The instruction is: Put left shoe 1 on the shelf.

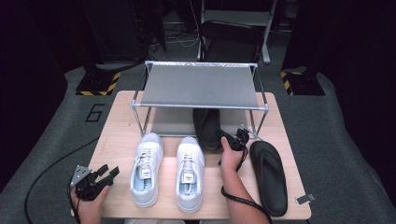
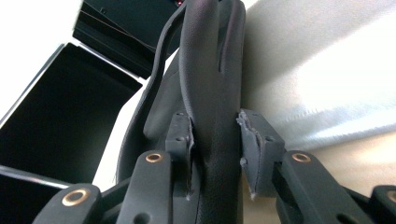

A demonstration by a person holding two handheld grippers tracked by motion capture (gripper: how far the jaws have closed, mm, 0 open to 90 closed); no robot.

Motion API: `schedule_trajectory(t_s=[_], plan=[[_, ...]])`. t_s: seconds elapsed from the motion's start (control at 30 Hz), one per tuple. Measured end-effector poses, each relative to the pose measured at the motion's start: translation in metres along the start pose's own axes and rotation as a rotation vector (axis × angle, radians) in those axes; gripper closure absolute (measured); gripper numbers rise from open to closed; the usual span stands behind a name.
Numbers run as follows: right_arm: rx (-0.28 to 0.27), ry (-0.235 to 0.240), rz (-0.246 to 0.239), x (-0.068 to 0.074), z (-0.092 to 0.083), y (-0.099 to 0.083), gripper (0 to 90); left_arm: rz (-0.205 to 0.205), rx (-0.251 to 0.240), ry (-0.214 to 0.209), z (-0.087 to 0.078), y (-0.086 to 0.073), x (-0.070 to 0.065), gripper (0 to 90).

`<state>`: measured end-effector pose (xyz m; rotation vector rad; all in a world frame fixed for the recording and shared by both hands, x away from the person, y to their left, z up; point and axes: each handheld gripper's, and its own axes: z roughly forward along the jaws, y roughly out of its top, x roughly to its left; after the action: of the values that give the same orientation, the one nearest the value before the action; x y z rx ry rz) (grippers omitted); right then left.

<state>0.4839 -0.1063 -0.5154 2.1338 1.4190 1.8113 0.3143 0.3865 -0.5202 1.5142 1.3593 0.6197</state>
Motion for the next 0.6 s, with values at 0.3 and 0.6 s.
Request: schedule_trajectory(t_s=[0.3, 0.6], plan=[[-0.007, -0.016, 0.003, 0.006, 0.028, 0.007, 66.3, 0.003, 0.006, 0.001, -0.002, -0.001, 0.001, 44.5], [-0.015, -0.027, 0.013, 0.016, 0.049, 0.013, 66.3, -0.007, -0.011, 0.008, -0.005, -0.004, 0.002, 44.6]])
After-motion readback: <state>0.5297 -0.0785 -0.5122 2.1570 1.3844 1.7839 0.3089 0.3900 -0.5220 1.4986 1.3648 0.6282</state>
